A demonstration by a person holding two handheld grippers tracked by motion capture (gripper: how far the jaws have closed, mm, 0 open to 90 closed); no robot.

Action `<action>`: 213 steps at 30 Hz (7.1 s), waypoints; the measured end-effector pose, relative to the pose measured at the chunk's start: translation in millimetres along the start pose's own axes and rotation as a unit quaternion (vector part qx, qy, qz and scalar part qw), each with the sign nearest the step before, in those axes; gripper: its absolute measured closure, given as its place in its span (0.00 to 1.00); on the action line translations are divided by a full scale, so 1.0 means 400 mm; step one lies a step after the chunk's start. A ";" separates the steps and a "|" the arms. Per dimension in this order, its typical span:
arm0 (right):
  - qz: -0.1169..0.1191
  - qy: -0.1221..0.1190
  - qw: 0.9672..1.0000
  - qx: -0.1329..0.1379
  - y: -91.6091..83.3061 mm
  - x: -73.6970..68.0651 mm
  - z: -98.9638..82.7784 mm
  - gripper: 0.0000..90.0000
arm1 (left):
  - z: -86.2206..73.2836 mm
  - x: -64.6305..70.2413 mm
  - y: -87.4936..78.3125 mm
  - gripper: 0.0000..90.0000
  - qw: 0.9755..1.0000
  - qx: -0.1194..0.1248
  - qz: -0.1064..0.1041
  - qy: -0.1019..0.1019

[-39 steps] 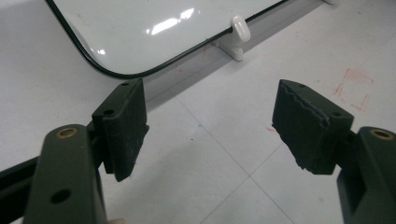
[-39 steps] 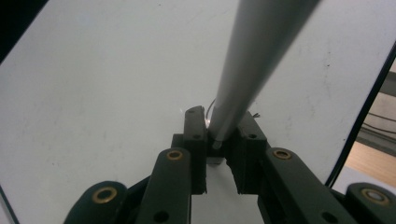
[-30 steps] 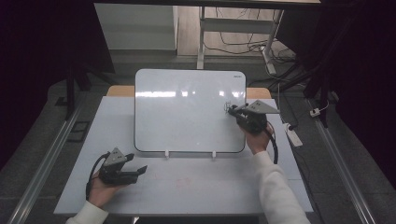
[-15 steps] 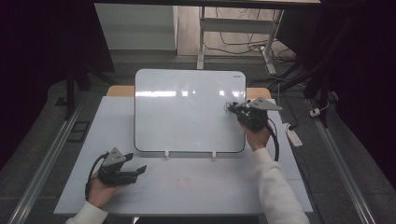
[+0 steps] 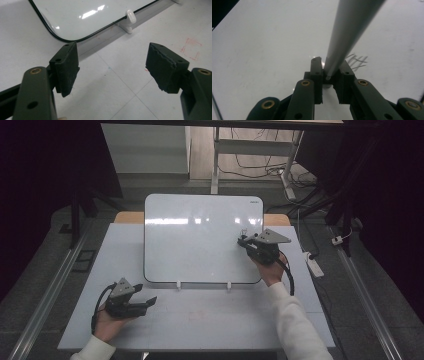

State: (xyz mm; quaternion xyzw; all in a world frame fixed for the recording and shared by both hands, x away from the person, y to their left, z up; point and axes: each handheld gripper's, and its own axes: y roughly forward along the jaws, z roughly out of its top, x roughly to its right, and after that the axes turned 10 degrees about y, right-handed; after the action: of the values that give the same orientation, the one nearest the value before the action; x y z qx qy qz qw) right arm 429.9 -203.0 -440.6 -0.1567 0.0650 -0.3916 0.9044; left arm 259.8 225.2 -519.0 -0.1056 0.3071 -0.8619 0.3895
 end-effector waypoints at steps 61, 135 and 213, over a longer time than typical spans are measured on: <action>-0.022 0.044 0.999 0.012 -0.005 0.025 0.015 0.86 | 0.002 0.001 -0.009 0.30 1.000 0.007 0.003 -0.003; 0.235 0.109 0.956 -0.137 -0.019 -0.301 -0.124 0.86 | 0.360 0.240 0.138 0.73 0.976 0.118 -0.113 0.141; 0.018 0.072 0.994 -0.077 -0.294 -0.038 -0.262 0.44 | 0.319 -0.141 0.093 0.90 0.998 -0.033 0.055 0.018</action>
State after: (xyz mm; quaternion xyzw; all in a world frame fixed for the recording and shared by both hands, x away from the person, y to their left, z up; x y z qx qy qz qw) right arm 313.4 -292.1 -500.0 -0.1958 0.1628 -0.3795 0.8895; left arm 374.2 191.0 -437.9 -0.0857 0.3473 -0.8304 0.4272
